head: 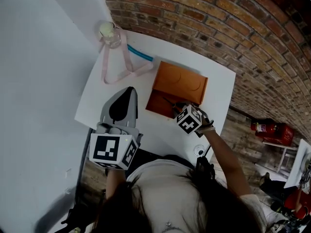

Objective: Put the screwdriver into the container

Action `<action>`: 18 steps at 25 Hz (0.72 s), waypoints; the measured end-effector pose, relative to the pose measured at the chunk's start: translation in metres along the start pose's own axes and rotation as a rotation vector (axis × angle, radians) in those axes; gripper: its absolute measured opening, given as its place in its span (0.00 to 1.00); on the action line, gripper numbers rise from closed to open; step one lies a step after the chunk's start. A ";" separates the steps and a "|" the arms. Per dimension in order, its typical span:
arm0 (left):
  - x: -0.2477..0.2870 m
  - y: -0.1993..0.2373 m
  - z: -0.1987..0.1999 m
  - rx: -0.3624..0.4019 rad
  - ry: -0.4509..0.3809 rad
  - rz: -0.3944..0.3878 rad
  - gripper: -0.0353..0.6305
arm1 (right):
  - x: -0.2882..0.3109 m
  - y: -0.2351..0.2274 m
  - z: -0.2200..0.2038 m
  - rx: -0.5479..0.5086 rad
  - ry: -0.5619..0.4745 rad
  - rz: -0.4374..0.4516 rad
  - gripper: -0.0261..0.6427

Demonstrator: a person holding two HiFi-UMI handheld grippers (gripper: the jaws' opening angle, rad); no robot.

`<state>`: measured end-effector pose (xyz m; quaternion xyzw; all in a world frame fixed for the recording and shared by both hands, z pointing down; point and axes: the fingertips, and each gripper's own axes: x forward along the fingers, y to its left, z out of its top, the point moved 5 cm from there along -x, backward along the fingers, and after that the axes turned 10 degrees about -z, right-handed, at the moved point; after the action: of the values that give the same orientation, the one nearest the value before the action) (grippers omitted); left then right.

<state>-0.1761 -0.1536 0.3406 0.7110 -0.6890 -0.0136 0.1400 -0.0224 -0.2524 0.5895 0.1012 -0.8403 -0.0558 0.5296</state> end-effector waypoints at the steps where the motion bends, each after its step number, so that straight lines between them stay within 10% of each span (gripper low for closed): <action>1: 0.000 0.000 0.000 -0.001 0.000 0.000 0.05 | 0.001 0.000 0.000 -0.002 0.003 0.005 0.15; 18: 0.001 0.004 -0.005 0.001 0.024 0.008 0.05 | 0.022 0.003 0.000 -0.028 0.067 0.028 0.16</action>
<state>-0.1793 -0.1542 0.3466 0.7084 -0.6901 -0.0041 0.1477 -0.0325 -0.2541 0.6095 0.0837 -0.8227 -0.0566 0.5594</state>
